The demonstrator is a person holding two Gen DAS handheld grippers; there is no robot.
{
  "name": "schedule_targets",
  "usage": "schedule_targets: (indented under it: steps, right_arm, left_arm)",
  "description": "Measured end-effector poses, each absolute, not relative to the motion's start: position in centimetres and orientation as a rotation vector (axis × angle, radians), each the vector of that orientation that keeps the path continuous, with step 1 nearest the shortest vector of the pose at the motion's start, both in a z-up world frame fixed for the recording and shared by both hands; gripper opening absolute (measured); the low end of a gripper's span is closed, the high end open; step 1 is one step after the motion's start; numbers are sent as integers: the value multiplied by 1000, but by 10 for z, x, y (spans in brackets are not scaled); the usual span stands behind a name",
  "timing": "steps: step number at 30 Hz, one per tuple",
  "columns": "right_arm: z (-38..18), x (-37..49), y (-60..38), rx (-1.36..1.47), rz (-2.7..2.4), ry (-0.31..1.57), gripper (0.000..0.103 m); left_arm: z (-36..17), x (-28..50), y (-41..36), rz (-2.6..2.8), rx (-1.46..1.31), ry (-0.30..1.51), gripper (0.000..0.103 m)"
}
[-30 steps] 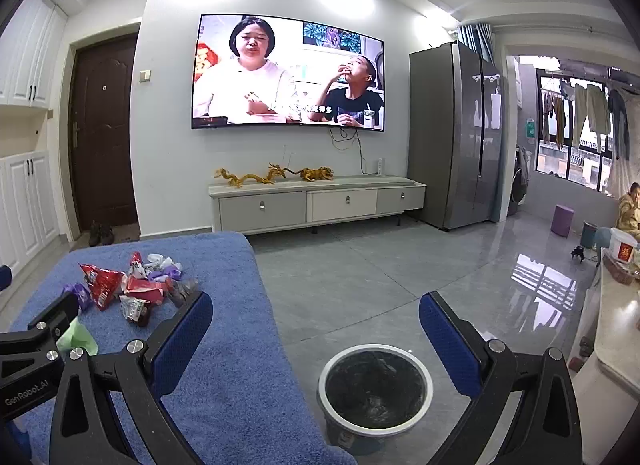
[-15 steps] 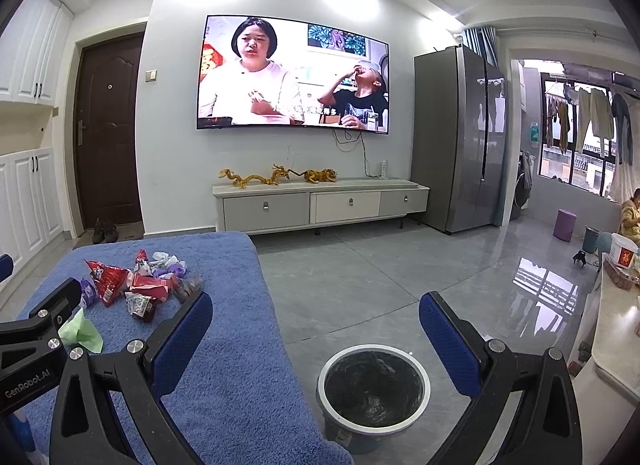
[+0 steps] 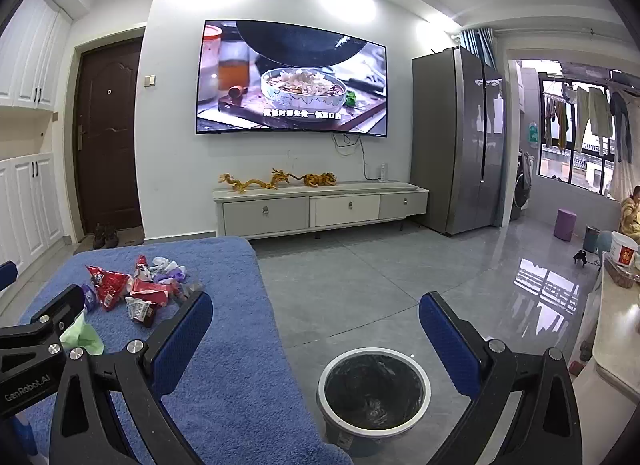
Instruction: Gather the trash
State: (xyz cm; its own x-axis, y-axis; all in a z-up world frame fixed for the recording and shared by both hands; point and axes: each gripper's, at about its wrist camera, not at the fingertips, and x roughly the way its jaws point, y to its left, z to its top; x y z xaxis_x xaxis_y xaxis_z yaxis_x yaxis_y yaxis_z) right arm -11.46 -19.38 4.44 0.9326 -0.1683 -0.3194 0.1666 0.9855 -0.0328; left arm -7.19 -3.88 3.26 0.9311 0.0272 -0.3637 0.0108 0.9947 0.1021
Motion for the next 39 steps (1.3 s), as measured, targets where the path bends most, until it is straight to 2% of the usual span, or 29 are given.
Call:
schedule_targets:
  steps: [19,39]
  right_arm:
    - [38,-103,-197,5,-180,350,103]
    - [28,-61,-193,39,-28,466,103]
  left_arm:
    - [29,-63,-40,4,99,378,102]
    - [10,-17,-21,17,93,485,102]
